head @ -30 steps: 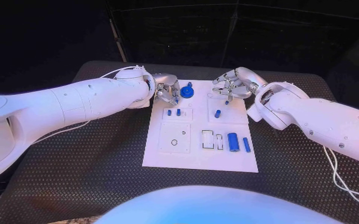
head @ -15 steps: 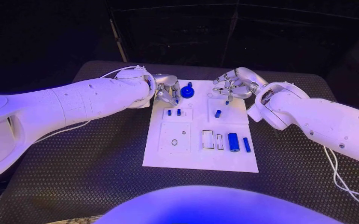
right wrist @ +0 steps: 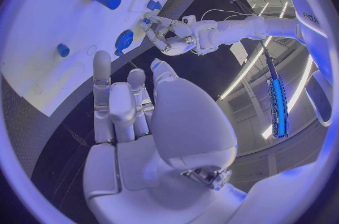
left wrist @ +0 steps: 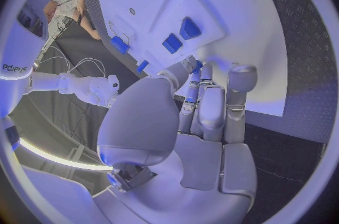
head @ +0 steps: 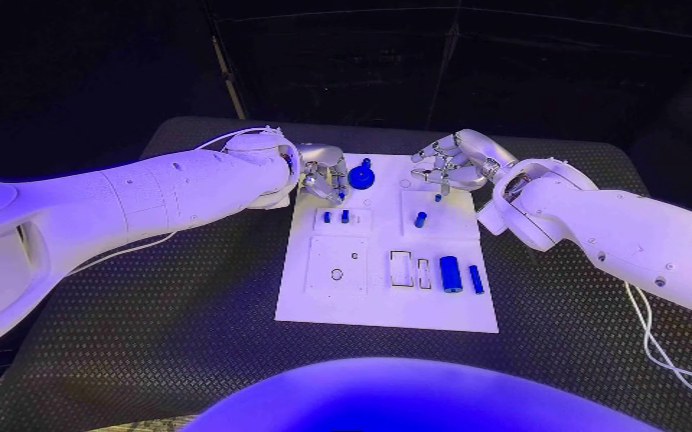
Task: Assemble the parts on the task board
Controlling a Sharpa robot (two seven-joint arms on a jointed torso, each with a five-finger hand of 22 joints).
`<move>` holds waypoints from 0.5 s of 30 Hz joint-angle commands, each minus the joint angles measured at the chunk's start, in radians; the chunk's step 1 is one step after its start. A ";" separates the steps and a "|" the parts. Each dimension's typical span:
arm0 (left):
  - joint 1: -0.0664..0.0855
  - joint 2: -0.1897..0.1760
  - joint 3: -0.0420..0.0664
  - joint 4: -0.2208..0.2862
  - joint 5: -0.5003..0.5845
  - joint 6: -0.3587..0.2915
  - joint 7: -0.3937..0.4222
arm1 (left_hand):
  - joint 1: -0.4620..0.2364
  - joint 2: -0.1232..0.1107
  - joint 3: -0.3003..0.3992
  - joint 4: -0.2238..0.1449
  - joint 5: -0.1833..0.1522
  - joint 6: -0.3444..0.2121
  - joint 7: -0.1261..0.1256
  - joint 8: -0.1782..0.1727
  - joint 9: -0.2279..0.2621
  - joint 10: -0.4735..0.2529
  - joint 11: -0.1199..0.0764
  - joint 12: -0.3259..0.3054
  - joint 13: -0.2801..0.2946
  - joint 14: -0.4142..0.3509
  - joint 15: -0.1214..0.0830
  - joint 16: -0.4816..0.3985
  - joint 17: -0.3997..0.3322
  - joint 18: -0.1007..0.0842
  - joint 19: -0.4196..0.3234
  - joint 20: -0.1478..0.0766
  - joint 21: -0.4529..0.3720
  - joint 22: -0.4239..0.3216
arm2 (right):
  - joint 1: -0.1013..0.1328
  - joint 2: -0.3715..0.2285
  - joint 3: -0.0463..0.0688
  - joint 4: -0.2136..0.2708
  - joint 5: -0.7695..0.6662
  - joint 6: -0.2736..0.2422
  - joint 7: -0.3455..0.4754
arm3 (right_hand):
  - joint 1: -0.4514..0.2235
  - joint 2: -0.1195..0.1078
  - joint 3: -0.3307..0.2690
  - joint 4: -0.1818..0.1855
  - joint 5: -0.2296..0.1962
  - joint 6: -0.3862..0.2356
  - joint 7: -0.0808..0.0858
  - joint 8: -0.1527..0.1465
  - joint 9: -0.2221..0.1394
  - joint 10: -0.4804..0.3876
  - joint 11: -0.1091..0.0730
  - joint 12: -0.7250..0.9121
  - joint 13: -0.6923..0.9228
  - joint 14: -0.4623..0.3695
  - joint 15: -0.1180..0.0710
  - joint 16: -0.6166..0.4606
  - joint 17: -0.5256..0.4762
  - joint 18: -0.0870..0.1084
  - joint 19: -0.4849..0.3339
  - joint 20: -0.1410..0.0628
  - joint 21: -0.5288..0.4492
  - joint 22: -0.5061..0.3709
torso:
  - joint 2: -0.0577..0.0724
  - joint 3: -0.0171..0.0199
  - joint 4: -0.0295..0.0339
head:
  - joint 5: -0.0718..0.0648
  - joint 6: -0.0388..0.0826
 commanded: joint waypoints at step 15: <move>0.000 -0.002 0.000 0.007 0.003 0.013 -0.017 | -0.006 -0.017 0.014 0.000 -0.001 -0.067 0.005 -0.059 -0.003 -0.001 0.012 -0.028 0.001 0.007 0.011 0.010 -0.009 -0.009 -0.009 0.008 0.004 0.005 | 0.002 0.000 0.000 0.001 0.001 -0.008 0.008 | 0.007 -0.002 0.003 0.003 0.007 -0.009 -0.001 0.006 0.000 -0.007 -0.002 -0.001 -0.003 -0.006 -0.001 -0.002 0.003 0.006 -0.004 0.000 -0.005 -0.002 | 0.000 -0.0001 -0.0003 | -0.002 -0.002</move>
